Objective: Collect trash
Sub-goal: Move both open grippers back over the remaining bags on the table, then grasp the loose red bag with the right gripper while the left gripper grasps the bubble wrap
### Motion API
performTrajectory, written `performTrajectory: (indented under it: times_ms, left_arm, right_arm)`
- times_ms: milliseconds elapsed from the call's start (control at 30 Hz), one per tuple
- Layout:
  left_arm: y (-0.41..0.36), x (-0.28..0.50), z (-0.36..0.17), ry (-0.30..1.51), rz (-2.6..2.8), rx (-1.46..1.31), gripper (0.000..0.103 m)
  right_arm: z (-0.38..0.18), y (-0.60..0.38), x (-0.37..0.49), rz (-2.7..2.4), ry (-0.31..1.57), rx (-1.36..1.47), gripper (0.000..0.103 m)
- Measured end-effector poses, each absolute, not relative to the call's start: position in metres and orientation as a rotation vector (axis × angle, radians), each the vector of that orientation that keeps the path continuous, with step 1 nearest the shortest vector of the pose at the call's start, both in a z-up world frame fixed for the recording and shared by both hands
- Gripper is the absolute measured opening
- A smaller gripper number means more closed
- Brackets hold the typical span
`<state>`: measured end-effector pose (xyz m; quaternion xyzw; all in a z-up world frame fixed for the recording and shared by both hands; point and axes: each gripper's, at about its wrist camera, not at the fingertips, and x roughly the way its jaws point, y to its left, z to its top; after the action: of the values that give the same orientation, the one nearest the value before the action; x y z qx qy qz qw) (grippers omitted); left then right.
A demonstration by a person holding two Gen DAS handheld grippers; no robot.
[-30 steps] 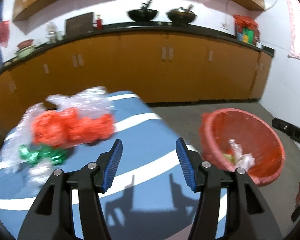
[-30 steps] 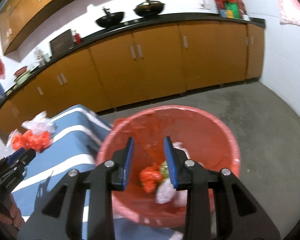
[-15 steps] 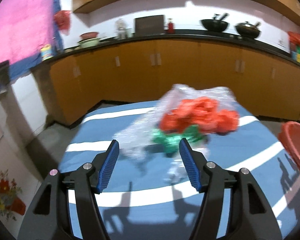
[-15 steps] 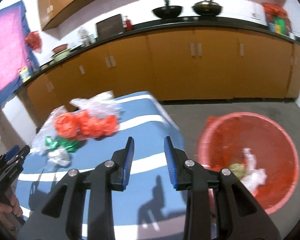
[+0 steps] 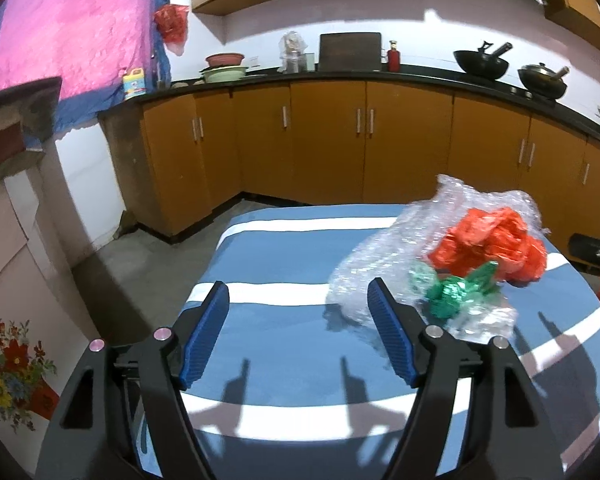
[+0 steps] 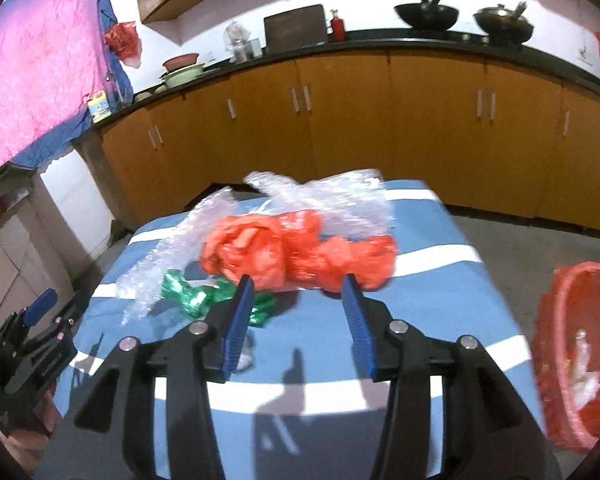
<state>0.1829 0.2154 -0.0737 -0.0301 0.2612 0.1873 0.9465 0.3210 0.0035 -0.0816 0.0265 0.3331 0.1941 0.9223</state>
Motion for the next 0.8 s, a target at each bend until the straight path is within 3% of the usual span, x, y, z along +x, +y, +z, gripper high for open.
performTrajectory:
  times_ms: [267, 433, 467, 500, 600, 800]
  left_arm:
    - [0.233, 0.184, -0.075, 0.529, 0.398, -0.095, 0.074]
    - [0.236, 0.186, -0.073, 0.522, 0.396, -0.091, 0.074]
    - [0.236, 0.186, -0.072, 0.52, 0.394, -0.088, 0.074]
    - [0.236, 0.187, -0.072, 0.519, 0.393, -0.085, 0.074]
    - [0.234, 0.191, -0.072, 0.519, 0.384, -0.075, 0.074]
    - [0.227, 0.198, -0.074, 0.527, 0.35, -0.067, 0.075]
  right_arm:
    - [-0.086, 0.039, 0.359, 0.414, 0.707, 0.084, 0.066]
    - [-0.101, 0.051, 0.377, 0.395, 0.751, 0.065, 0.066]
    - [-0.105, 0.052, 0.378, 0.398, 0.764, 0.061, 0.059]
    - [-0.108, 0.053, 0.379, 0.404, 0.775, 0.056, 0.038]
    - [-0.116, 0.054, 0.374, 0.421, 0.798, 0.037, 0.01]
    - [-0.109, 0.035, 0.347, 0.443, 0.742, 0.026, 0.007]
